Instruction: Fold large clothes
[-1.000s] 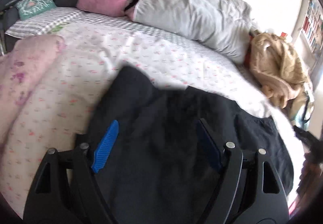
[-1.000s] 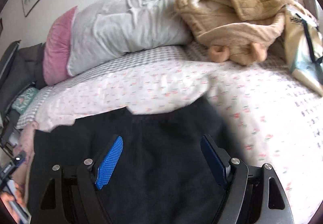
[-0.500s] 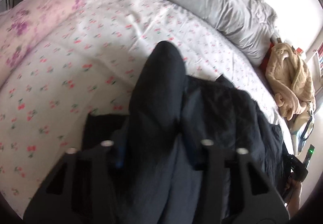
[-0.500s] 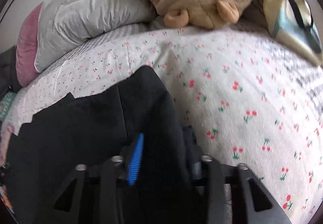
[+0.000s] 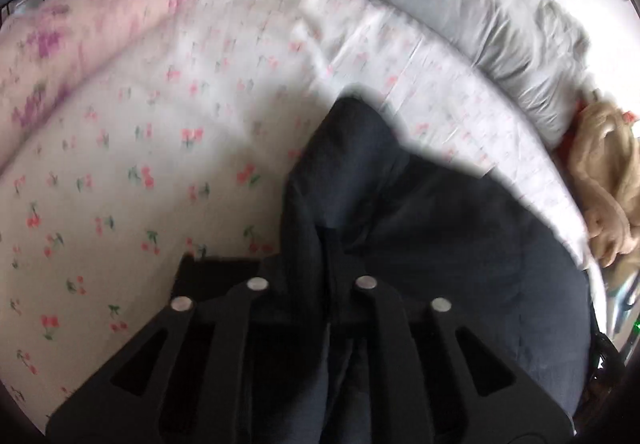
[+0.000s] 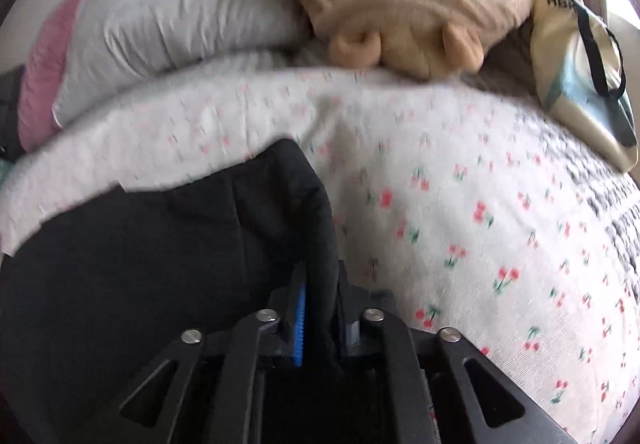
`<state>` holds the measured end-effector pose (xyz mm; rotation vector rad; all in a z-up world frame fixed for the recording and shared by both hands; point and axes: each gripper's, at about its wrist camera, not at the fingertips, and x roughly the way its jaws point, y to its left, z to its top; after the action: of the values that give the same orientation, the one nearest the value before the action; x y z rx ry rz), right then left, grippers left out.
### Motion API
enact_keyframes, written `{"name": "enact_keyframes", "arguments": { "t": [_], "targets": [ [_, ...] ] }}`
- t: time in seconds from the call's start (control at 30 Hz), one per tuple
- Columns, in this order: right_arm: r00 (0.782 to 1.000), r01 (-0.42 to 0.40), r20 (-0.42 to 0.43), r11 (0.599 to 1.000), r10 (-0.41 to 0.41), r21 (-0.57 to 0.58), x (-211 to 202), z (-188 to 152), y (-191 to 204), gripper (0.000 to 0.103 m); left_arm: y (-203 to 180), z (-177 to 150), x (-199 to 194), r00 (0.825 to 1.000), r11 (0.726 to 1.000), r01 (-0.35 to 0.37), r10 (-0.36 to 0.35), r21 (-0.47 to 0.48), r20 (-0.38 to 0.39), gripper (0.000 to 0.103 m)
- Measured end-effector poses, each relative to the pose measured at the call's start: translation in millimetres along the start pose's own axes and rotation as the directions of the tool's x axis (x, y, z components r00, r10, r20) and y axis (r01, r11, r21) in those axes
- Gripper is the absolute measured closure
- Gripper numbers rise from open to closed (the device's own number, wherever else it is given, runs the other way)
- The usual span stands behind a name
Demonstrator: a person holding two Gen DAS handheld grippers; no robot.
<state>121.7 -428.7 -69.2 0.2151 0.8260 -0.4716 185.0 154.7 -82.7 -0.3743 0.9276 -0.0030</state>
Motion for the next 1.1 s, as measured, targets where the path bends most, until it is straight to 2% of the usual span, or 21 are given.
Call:
{"name": "enact_keyframes", "arguments": {
  "t": [0.03,0.1,0.17,0.23,0.3,0.33,0.4,0.47,0.57,0.63,0.67,0.73,0.8,0.83,0.87,0.9,0.93,1.0,1.1],
  "targets": [
    [1.0,0.011,0.005,1.0,-0.011,-0.007,-1,1,1,0.081,-4,2,-4,0.999,1.0,-0.029,0.029,0.012,0.015,0.079],
    [0.995,0.092,0.032,0.995,-0.091,-0.033,-12,5,9,0.075,-16,6,-20,0.992,0.993,-0.109,0.106,0.041,0.067,0.069],
    [0.991,0.116,0.069,0.991,-0.111,-0.067,-28,9,24,0.064,-28,9,-35,0.989,0.993,-0.096,0.087,0.067,0.121,0.057],
    [0.992,0.077,0.103,0.993,-0.068,-0.086,-42,7,43,0.02,-47,8,-50,0.986,0.995,-0.043,0.028,0.089,0.164,0.034],
    [0.986,-0.011,0.162,0.988,0.036,-0.151,-59,2,81,0.018,-71,1,-59,0.981,0.989,0.021,-0.049,0.148,0.187,0.023],
    [0.985,-0.045,0.155,0.981,0.075,-0.188,-61,-1,97,0.018,-83,-3,-59,0.981,0.982,0.052,-0.085,0.184,0.175,0.018],
    [0.979,-0.153,0.091,0.95,0.183,-0.272,-59,-14,135,0.018,-105,-13,-48,0.984,0.966,0.091,-0.123,0.241,0.125,0.018],
    [0.974,-0.207,0.029,0.928,0.226,-0.309,-47,-26,153,0.018,-114,-17,-28,0.993,0.96,0.084,-0.104,0.266,0.059,0.018],
    [0.984,-0.178,-0.038,0.935,0.175,-0.307,-22,-31,141,0.018,-93,-18,0,1.0,0.966,0.005,-0.003,0.26,-0.01,0.018],
    [0.989,-0.147,-0.053,0.954,0.138,-0.26,-7,-28,112,0.018,-72,-17,-2,1.0,0.97,0.002,0.0,0.243,-0.009,0.018],
    [0.992,-0.122,-0.05,0.966,0.113,-0.228,-1,-26,91,0.018,-63,-15,-5,1.0,0.971,0.001,0.001,0.24,-0.005,0.018],
    [0.997,-0.069,-0.035,0.984,0.064,-0.163,4,-19,44,0.018,-46,-13,-12,0.996,0.962,-0.085,0.08,0.261,0.029,0.018],
    [0.996,-0.088,-0.015,0.989,0.087,-0.117,-1,-14,18,0.018,-30,-14,-19,0.997,0.967,-0.081,0.078,0.242,0.022,0.018],
    [0.997,-0.071,-0.007,0.992,0.071,-0.104,-5,-12,9,0.018,-22,-14,-22,0.996,0.969,-0.089,0.087,0.229,0.016,0.018],
    [1.0,0.002,0.005,0.995,-0.001,-0.104,-11,-11,2,0.018,-16,-14,-24,0.992,0.969,-0.125,0.125,0.211,0.011,0.018],
    [0.998,0.066,0.003,0.993,-0.066,-0.1,-15,-9,-3,0.018,-11,-15,-29,0.992,0.975,-0.126,0.129,0.185,0.0,0.018],
    [0.997,0.073,-0.002,0.993,-0.074,-0.091,-20,-10,-7,0.018,-2,-14,-36,0.995,0.985,-0.099,0.101,0.141,-0.008,0.018],
    [1.0,0.007,0.002,0.997,-0.007,-0.07,-38,-10,-9,0.018,-1,-14,-55,0.998,0.994,-0.059,0.057,0.098,0.018,0.018],
    [0.995,-0.092,0.025,0.991,0.095,-0.1,-70,-14,12,0.018,-18,-24,-93,0.996,0.994,0.031,-0.039,0.102,0.075,0.018]
  ]
}}
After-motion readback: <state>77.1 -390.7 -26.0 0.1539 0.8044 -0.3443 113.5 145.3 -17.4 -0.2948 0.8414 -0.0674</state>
